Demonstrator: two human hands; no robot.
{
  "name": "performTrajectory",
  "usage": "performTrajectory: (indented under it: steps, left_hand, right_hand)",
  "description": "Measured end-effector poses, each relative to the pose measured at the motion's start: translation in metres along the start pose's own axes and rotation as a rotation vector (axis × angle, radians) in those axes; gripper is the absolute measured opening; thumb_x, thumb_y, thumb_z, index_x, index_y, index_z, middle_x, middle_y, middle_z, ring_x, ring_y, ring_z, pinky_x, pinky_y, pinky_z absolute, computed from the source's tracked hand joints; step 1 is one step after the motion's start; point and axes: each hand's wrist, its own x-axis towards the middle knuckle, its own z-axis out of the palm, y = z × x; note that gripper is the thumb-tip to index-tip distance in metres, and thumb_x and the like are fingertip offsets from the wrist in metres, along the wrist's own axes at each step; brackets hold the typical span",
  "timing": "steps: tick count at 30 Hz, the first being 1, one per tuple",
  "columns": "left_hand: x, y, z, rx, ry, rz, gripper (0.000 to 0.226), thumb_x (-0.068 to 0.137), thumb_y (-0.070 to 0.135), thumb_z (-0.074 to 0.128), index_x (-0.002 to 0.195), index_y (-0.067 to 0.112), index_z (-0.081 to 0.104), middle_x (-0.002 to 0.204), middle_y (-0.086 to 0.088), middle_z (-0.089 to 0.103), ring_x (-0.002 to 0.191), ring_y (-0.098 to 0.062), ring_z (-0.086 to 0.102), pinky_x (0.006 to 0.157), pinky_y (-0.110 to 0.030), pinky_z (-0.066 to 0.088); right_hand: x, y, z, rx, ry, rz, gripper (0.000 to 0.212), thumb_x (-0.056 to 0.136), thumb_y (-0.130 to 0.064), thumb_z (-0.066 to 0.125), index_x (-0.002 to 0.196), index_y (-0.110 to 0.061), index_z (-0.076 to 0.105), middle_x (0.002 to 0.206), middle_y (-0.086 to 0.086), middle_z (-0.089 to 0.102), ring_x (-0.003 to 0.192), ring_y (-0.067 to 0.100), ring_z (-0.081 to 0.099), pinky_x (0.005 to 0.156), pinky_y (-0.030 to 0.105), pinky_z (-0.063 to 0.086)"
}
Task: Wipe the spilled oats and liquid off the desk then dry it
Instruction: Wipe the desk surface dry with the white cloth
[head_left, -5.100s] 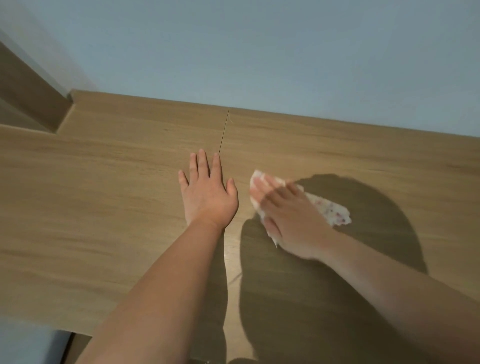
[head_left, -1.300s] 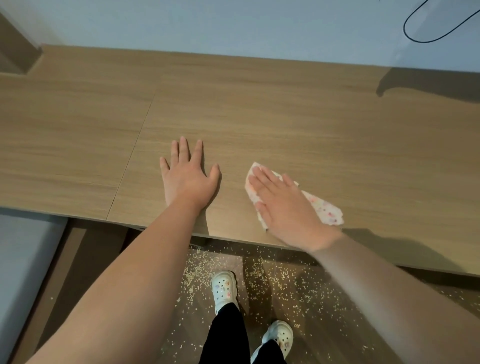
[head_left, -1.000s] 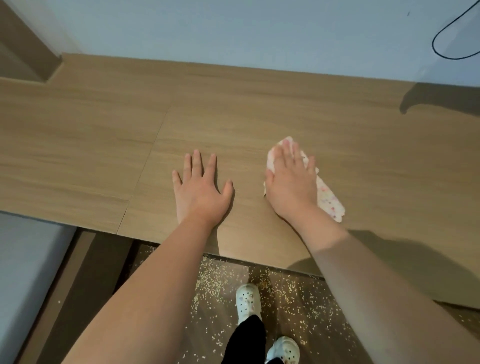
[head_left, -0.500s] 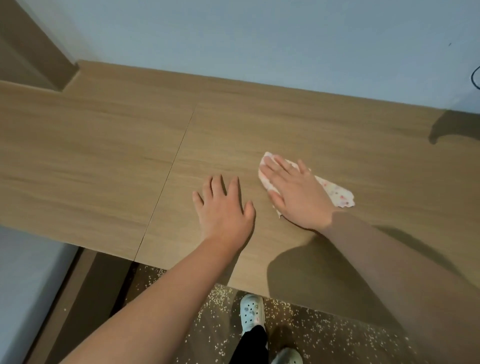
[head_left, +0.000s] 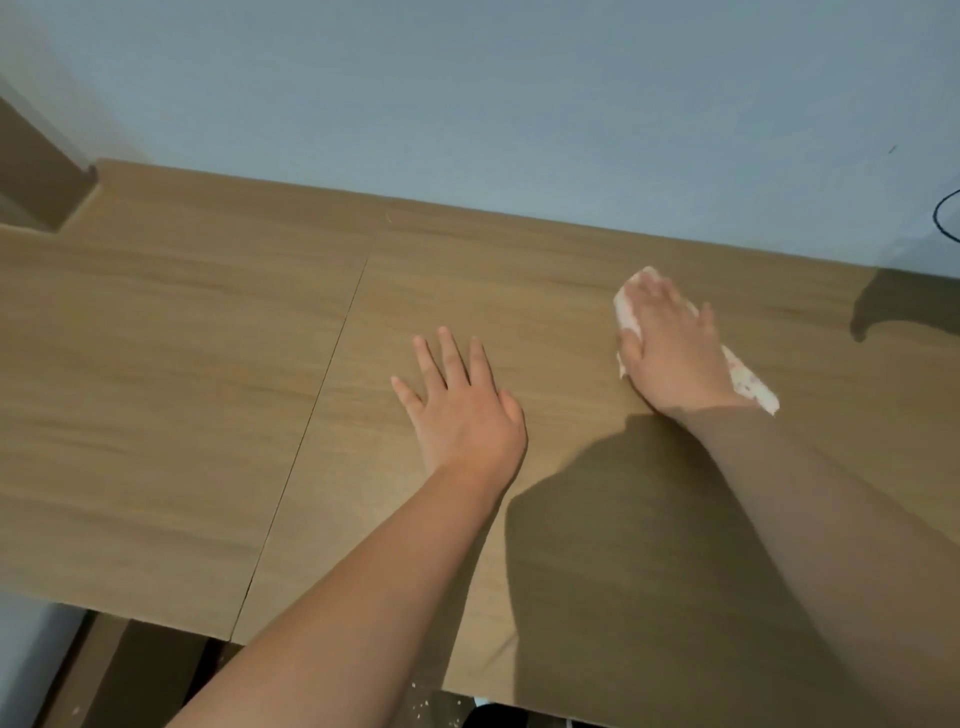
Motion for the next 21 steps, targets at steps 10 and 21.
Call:
performTrajectory:
  steps: [10,21]
  left_hand:
    - [0.064,0.021,-0.022,0.001,0.051,0.134,0.064,0.101,0.041,0.022,0.156,0.016,0.000,0.164,-0.007,-0.009,0.148,-0.031,-0.017,0.118,-0.052,-0.007]
    - [0.075,0.020,-0.009,-0.032,0.057,0.116,0.065,0.098,0.045,0.023,0.156,0.023,0.004,0.164,-0.006,-0.008,0.149,-0.028,-0.016,0.119,-0.054,-0.005]
  right_hand:
    - [0.064,-0.020,-0.004,0.005,-0.014,-0.355,0.055,0.103,-0.031,0.031,0.155,-0.019,0.020,0.163,0.000,0.014,0.150,0.016,0.011,0.120,0.047,0.010]
    - [0.087,-0.029,-0.008,-0.046,-0.061,-0.424,0.054,0.104,-0.028,0.026,0.156,-0.021,0.016,0.164,-0.002,0.008,0.151,0.016,0.004,0.121,0.042,0.004]
